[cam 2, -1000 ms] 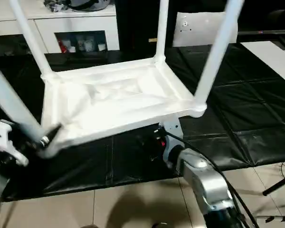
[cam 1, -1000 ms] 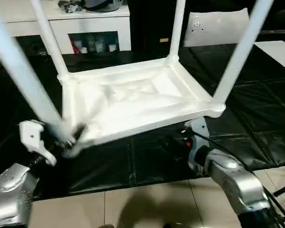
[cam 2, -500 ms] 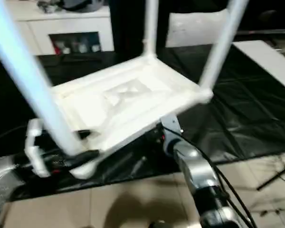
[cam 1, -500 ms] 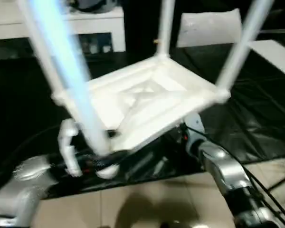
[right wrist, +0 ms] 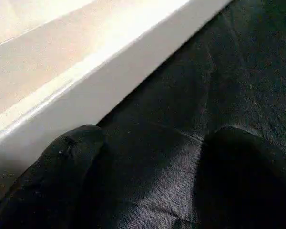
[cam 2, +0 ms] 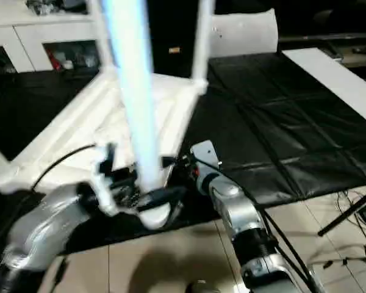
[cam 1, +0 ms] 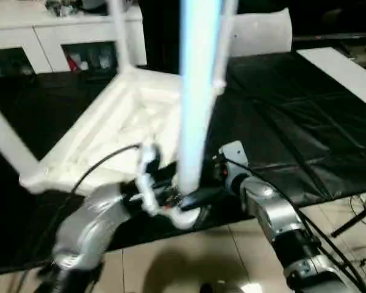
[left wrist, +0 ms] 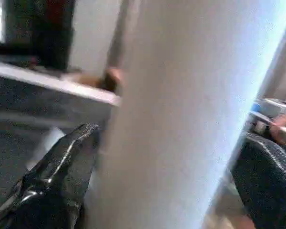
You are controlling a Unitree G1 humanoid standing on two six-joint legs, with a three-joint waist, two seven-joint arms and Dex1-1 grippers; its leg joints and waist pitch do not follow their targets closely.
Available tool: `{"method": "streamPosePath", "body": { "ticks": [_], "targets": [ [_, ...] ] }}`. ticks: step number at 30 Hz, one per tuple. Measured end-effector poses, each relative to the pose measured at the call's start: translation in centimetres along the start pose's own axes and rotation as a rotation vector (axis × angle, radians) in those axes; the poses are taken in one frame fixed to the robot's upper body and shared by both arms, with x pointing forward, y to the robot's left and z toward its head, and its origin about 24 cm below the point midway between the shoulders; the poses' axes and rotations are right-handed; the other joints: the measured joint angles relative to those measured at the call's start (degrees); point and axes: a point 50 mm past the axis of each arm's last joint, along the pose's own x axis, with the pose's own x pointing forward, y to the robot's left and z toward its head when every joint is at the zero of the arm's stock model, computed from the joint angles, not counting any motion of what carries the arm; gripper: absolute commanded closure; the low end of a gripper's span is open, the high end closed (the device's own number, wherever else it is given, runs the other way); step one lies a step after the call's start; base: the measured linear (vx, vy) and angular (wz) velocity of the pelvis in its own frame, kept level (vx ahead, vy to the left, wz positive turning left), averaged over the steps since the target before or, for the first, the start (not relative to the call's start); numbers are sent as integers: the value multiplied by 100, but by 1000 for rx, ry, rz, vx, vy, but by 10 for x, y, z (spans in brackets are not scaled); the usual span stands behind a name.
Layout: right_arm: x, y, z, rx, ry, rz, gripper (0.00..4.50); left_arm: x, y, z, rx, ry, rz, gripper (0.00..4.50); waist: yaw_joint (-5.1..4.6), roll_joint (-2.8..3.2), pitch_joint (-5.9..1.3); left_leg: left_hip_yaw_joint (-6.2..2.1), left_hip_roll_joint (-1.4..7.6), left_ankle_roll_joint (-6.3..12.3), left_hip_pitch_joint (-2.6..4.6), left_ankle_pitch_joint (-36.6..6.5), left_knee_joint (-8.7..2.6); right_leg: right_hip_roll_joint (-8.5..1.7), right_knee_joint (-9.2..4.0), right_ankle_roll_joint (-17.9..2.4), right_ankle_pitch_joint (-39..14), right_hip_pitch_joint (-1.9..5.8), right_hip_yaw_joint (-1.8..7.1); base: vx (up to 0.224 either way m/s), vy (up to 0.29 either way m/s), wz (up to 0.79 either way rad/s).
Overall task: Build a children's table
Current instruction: Rotate table base
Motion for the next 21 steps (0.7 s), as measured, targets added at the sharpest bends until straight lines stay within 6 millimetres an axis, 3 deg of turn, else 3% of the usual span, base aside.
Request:
{"method": "streamPosePath", "body": {
  "ticks": [5,13,18,21],
  "targets": [
    [0,-2,-1,-4,-13,1,0,18,11,3,61,-28,36,6,-18,-2,-2,0,8,0,-1,0,0,0,1,-5,5,0,-14,0,0,0],
    [-9,-21,-5,10,-53,-68,0,45,31,5,222,-5,133,6,85,2,-3,0,10,2,-10,1,6,-6,-2,-8,8,2,-26,0,0,0],
    [-23,-30,-11,15,-78,-78,0,42,34,3,258,25,137,6,145,34,-8,-2,13,2,-11,2,6,-6,-3,-13,12,2,-33,0,0,0],
    [-48,-50,-11,-4,-121,-101,0,23,37,-3,269,98,113,6,189,67,-12,0,14,1,-1,2,4,-6,-3,-11,10,7,-33,0,0,0]
  ]
}}
